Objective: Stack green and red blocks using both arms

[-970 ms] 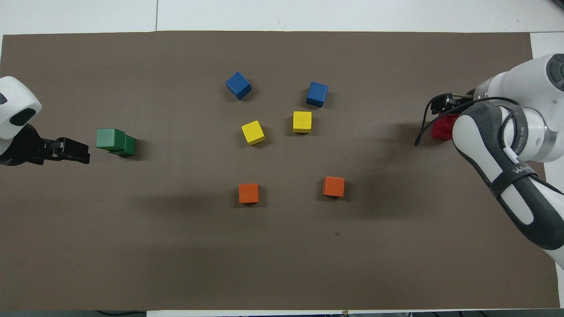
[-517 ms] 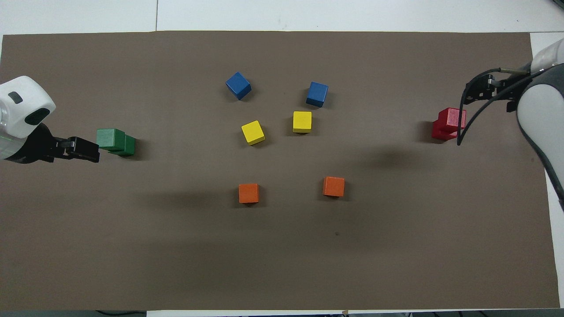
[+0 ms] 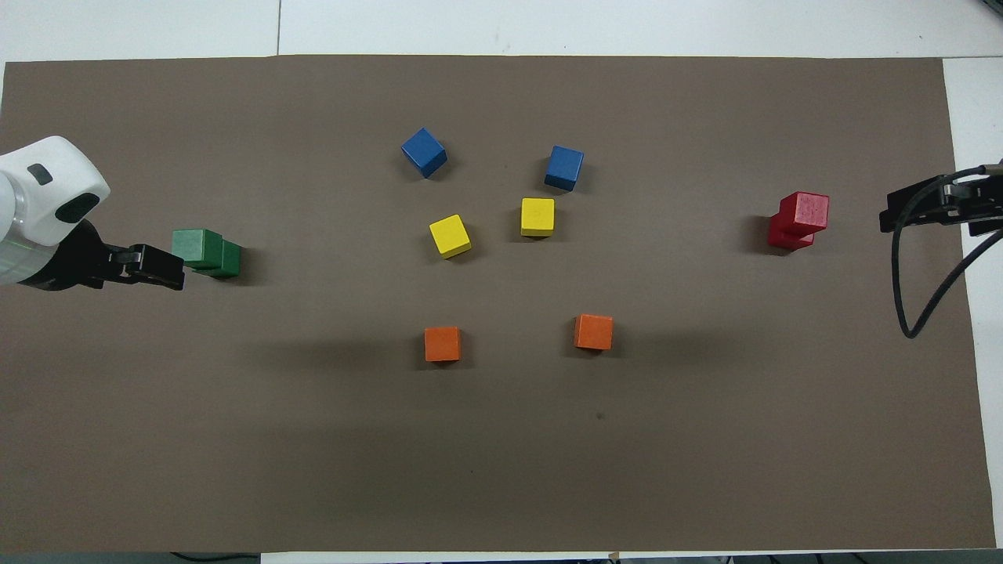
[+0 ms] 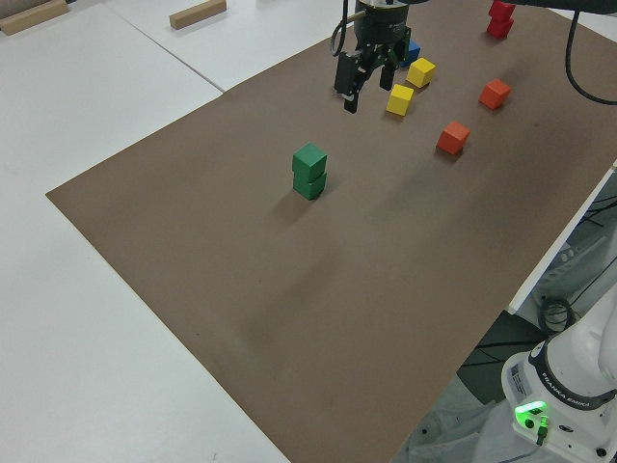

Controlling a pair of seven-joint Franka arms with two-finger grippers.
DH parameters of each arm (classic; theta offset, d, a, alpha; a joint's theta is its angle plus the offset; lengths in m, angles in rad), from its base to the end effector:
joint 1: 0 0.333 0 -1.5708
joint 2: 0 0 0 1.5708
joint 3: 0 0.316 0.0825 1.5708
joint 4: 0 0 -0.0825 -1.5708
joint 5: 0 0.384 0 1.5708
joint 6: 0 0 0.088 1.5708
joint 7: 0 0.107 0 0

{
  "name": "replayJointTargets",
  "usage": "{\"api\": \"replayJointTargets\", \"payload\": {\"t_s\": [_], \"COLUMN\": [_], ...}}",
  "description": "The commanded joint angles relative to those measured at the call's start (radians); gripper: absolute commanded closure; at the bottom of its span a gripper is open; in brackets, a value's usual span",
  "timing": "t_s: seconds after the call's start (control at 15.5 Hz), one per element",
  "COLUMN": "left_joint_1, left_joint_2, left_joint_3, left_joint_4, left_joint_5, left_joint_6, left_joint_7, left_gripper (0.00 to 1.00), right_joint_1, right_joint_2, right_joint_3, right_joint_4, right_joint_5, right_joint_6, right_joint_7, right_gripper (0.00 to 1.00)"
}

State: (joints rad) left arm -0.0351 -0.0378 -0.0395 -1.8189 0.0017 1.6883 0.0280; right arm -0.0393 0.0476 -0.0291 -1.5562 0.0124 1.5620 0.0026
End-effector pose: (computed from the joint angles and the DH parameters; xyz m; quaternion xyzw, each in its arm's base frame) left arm 0.5395 -0.0404 0.5377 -0.9976 0.0513 0.0463 0.0027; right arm 0.5662 -0.0371 0.6039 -0.9991 0.0356 0.0207 0.0062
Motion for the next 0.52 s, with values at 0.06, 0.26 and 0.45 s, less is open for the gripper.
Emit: {"api": "replayJointTargets", "payload": {"t_s": [0.06,0.26,0.45], "left_joint_1": [-0.019,-0.017,-0.017], "left_joint_2": [-0.014,-0.016,-0.014], "left_joint_3": [0.020,0.020,0.021], "left_joint_4": [-0.008,0.003,0.006], "left_joint_5": [-0.011,-0.011,-0.009], "left_joint_6": [-0.015,-0.032,-0.035], "left_joint_7": [0.001,0.001,-0.002], "left_gripper": [0.00,0.00,0.00], "right_joint_1": [0.001,0.036,0.041], "right_joint_2": [-0.028,-0.026,-0.026], "right_joint_3": [0.000,-0.002,0.000], "right_joint_4": [-0.021,-0.022,-0.025], "right_joint_5": [-0.006,-0.058,-0.094], "right_joint_6": [-0.074,-0.036,0.007], "right_joint_7": [-0.027,-0.020,-0.015], "right_gripper": [0.00,0.00,0.00]}}
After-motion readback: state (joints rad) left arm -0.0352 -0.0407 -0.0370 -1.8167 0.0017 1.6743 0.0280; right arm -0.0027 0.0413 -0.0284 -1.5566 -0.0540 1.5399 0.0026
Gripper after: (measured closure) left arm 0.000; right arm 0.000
